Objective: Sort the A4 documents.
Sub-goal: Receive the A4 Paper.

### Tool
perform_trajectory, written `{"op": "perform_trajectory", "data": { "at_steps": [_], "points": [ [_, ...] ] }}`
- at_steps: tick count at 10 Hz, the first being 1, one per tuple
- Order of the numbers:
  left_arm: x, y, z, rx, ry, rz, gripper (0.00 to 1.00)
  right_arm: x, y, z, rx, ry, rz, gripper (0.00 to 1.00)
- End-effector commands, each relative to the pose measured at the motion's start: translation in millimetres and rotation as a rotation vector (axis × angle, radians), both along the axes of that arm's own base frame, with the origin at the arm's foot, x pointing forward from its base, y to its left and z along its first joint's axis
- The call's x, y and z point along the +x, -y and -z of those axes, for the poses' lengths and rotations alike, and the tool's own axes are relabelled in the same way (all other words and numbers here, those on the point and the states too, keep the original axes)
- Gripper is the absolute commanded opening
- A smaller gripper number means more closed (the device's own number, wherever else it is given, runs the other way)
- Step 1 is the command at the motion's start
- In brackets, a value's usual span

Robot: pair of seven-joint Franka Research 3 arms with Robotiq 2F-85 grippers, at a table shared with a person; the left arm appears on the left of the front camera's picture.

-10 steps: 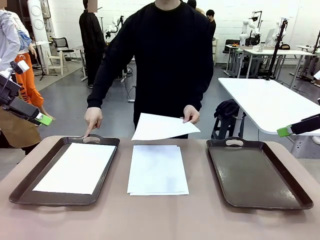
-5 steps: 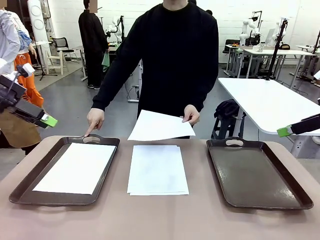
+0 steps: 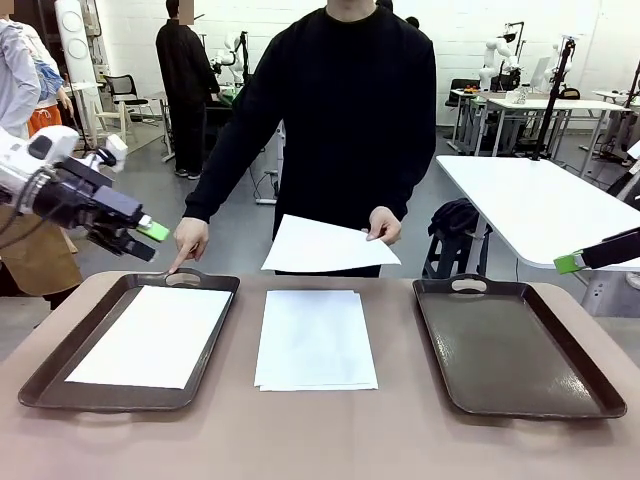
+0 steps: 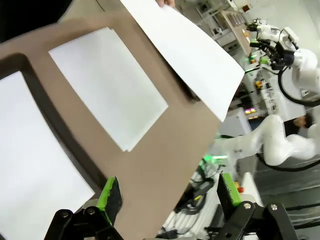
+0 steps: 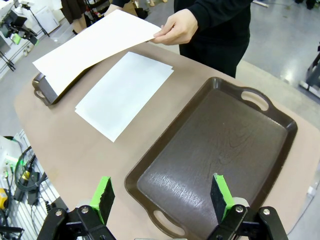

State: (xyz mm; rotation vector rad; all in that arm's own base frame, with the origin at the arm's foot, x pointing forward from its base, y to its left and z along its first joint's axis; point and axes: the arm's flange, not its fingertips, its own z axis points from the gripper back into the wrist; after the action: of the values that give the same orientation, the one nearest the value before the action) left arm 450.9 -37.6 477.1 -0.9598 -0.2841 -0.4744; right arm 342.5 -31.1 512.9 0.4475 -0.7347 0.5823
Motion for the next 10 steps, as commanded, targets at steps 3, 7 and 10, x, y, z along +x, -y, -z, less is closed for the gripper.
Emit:
{"op": "perform_trajectory", "data": {
  "at_steps": [3, 7, 10],
  "points": [
    [31, 25, 26, -0.152, -0.273, -0.076, 1.00, 1, 0, 2, 0.018, -0.003, -0.010, 1.00],
    [65, 58, 39, -0.253, -0.319, -0.094, 1.00, 1, 0, 2, 0.018, -0.003, -0.010, 1.00],
    [90, 78, 44, -0.279, -0.366, -0.129, 1.00, 1, 0, 2, 0.018, -0.003, -0.010, 1.00]
  ]
}}
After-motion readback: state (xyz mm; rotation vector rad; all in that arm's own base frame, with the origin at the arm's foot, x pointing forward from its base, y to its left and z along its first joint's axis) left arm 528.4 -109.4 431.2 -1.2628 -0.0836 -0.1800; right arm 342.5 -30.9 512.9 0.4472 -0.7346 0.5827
